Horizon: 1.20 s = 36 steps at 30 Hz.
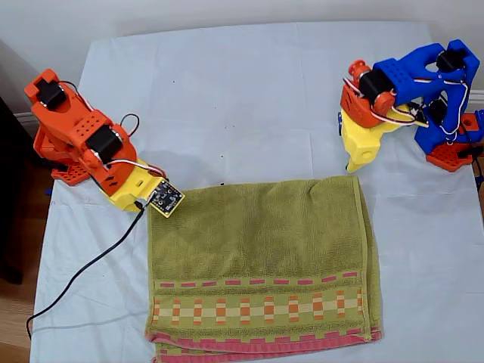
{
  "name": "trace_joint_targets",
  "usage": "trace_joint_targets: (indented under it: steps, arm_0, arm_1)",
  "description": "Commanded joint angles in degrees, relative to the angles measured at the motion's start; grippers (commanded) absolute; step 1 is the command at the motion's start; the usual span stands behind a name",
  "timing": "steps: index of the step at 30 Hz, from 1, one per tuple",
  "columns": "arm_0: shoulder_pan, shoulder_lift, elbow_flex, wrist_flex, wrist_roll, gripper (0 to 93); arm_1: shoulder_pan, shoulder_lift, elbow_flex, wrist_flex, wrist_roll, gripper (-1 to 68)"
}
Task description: Fold the towel.
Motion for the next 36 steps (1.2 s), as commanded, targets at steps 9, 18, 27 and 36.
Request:
trace_joint_targets:
  steps: [9,18,27,36]
  arm_0:
    - [-3.1,9.5,12.8,-14.1,-6.2,50.0]
    - [-3.8,8.4,14.9,-15.7,-11.3,49.5]
    - [-4.8,5.3,14.9,-19.7,-10.5,49.3]
    - [-5.2,4.9,15.2,-21.0,-10.8,49.0]
  arm_1:
    - [-4.0,-6.2,-8.2,-0.2,7.4,58.5]
    - [-5.8,-12.6,-14.8,-1.1,9.4,59.6]
    - [-6.2,-19.4,-15.8,-1.2,11.3,56.9]
    - [-5.8,-24.0,-15.9,-3.7,11.1,53.7]
